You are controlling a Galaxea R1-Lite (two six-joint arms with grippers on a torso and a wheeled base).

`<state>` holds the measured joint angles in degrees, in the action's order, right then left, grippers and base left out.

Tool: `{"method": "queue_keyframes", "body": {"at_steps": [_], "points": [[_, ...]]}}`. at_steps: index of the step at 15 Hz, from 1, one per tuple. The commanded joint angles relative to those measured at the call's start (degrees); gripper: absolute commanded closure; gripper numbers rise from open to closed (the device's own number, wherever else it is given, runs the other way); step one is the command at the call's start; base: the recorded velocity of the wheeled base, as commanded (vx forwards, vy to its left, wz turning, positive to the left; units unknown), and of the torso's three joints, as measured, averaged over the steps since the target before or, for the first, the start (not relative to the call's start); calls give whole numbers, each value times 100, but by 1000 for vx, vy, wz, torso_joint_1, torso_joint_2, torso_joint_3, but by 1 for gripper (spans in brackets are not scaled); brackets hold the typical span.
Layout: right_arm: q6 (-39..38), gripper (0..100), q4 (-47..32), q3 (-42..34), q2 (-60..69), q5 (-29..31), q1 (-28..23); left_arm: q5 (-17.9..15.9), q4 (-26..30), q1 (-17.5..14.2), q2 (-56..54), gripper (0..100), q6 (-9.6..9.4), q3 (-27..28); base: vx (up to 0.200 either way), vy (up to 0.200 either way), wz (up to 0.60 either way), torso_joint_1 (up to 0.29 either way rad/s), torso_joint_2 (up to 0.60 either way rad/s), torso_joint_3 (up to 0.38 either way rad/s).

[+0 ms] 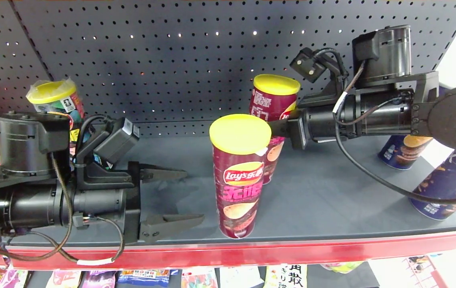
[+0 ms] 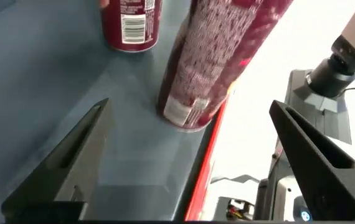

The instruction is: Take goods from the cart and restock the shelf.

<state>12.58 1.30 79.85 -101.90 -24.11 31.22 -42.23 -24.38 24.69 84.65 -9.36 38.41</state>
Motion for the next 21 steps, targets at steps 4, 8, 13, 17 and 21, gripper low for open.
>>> {"method": "queue_keyframes", "body": {"at_steps": [4, 8, 13, 17, 21], "points": [[-1, 100, 1, 338, -383, -23, 7, 22, -5, -122, -335, 0, 198, -211, 0, 0, 0, 0, 0, 0], [-1, 100, 1, 479, -506, -32, 7, 48, -5, -166, -370, 0, 198, -220, 0, 0, 0, 0, 0, 0], [34, 0, 1, 338, -471, -6, 104, 48, -5, -175, -379, 0, 198, -229, 0, 0, 0, 0, 0, 0], [16, 0, -7, 207, -278, 12, 139, 39, -5, -219, -379, 0, 198, -211, 0, 0, 0, 0, 0, 0], [-1, 0, 1, -655, 461, 135, 104, 259, 4, -289, -300, 0, 198, -211, 0, 0, 0, 0, 0, 0]]}}
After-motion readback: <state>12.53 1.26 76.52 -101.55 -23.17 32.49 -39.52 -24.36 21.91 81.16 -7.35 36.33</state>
